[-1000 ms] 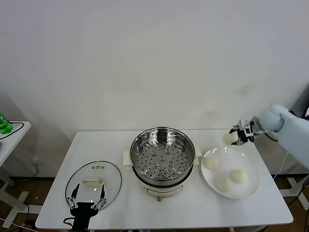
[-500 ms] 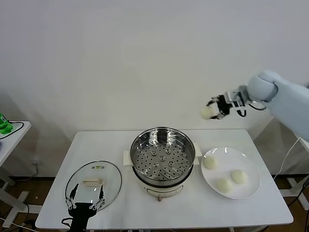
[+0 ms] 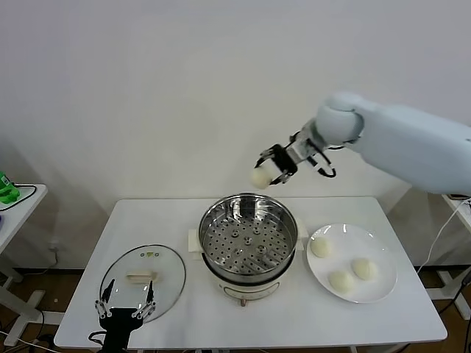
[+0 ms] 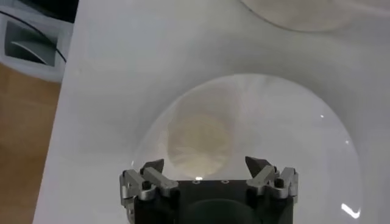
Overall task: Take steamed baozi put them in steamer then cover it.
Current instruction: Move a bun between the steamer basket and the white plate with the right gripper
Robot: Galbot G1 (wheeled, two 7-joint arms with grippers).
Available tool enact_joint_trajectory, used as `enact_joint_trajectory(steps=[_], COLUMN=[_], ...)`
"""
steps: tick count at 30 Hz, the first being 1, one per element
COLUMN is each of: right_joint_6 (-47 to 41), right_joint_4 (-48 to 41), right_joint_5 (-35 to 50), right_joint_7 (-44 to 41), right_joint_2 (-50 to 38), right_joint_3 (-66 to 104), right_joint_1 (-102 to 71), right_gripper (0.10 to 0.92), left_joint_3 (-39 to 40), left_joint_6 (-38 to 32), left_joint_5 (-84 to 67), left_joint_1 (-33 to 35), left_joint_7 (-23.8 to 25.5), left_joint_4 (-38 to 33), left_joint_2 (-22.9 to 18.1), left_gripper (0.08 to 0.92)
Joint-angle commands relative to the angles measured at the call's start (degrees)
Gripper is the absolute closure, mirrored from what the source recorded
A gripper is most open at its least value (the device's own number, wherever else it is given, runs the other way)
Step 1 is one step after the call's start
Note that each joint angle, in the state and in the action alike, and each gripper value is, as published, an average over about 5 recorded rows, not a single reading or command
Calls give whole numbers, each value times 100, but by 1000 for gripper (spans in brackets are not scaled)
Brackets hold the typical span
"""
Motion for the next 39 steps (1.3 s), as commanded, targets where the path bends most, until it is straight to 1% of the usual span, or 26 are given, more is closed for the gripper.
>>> enact_joint_trajectory(steps=[1,5,8,14,27,39], right_joint_6=[1159,1528,1716,1863,2107,2172], right_joint_4=[-69,-189,-311,-472,-1315,-1626], right_joint_5=[-1180,-1765,-1971,-2100,-2569,-2733], right_joint_7=[244,440,543,621,725,779], right_joint_2=[345,318,399,607,1131,1255], right_joint_3=[-323,-206,-122,-118,72,116], right_joint_1=[-254,-504,-638,-741,-1113,-1251], right_gripper=[431,431,431,431,431,426], left_joint_3=[-36,-64,-66,-52,-43,-17], left_joint_6=[2,6,6,11,-1,-3], left_joint_5=[-23,-52,-55,-60,-77,-81], left_joint_1=[10,-2,-18,-79,-138,-186], left_joint_7=[-2,-8,-10,-15,-19,-27], left_joint_4=[-10,-14,23,44,77,68], left_joint_2=[-1,-2,7,-3,-53,-63], left_gripper=[177,177,177,177,177,177])
